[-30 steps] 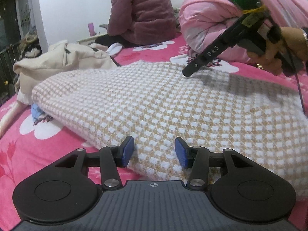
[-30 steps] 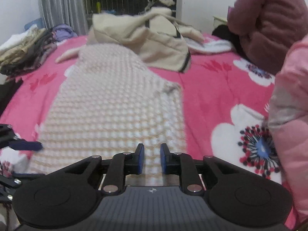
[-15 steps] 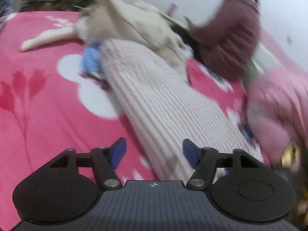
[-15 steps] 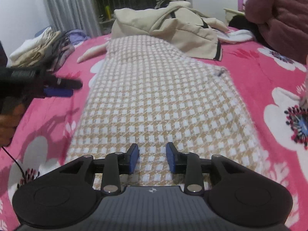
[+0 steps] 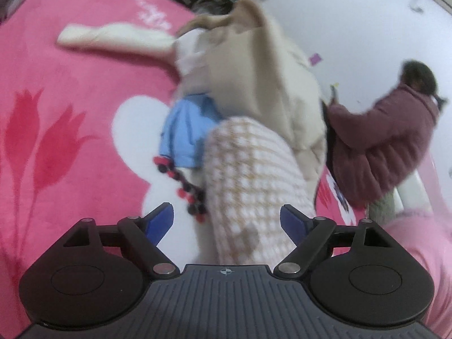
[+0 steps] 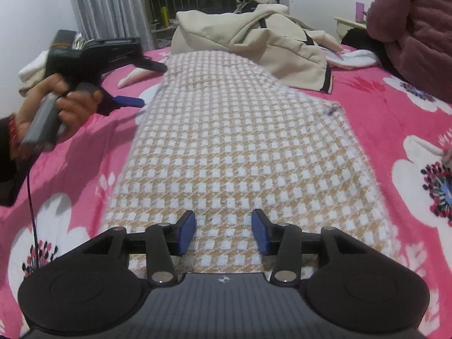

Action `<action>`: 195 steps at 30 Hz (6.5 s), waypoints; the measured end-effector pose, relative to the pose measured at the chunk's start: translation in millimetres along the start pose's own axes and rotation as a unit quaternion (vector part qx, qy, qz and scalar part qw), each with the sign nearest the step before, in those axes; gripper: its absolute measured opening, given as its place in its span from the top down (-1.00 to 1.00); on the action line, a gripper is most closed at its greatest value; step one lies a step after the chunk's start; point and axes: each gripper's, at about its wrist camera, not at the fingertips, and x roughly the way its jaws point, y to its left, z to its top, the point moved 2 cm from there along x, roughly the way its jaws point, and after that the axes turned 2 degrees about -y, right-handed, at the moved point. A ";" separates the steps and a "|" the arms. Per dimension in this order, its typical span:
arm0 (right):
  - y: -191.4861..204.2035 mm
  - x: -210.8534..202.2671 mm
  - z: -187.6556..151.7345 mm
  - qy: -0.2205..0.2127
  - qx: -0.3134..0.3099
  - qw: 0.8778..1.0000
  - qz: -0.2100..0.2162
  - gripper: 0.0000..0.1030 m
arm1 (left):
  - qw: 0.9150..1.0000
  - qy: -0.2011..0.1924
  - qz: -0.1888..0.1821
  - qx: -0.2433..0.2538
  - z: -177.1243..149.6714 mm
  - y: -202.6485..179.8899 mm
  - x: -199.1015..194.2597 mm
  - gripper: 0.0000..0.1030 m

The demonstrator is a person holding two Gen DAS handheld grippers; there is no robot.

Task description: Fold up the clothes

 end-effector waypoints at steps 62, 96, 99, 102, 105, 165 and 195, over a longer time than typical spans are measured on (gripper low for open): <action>0.7 3.5 -6.9 -0.015 0.002 1.000 0.012 -0.18 | 0.984 -0.073 -0.110 0.116 -21.8 -103.1 -40.4 0.12; 5.9 4.3 -10.0 -0.023 -0.008 1.000 -0.001 -0.18 | 0.933 -0.048 -0.176 0.310 -131.4 -137.3 -134.2 0.15; 6.3 4.1 -10.3 -0.023 -0.007 1.000 -0.001 -0.18 | 0.930 -0.043 -0.184 0.315 -138.0 -139.2 -139.8 0.15; 5.8 3.8 -11.1 -0.025 -0.007 1.000 -0.001 -0.18 | 0.928 -0.036 -0.195 0.314 -142.2 -141.5 -144.4 0.15; 4.6 3.3 -12.3 -0.028 -0.005 1.000 -0.001 -0.18 | 0.925 -0.027 -0.211 0.316 -147.7 -143.1 -149.4 0.15; -129.0 -167.5 -168.4 -0.167 0.597 0.770 0.149 -0.34 | 0.810 0.146 -0.111 0.557 -233.9 -142.7 -181.9 -0.08; -94.7 -124.2 -139.6 -0.066 0.492 0.861 0.110 0.60 | 0.714 0.093 -0.269 0.639 -282.5 -205.3 -145.6 0.92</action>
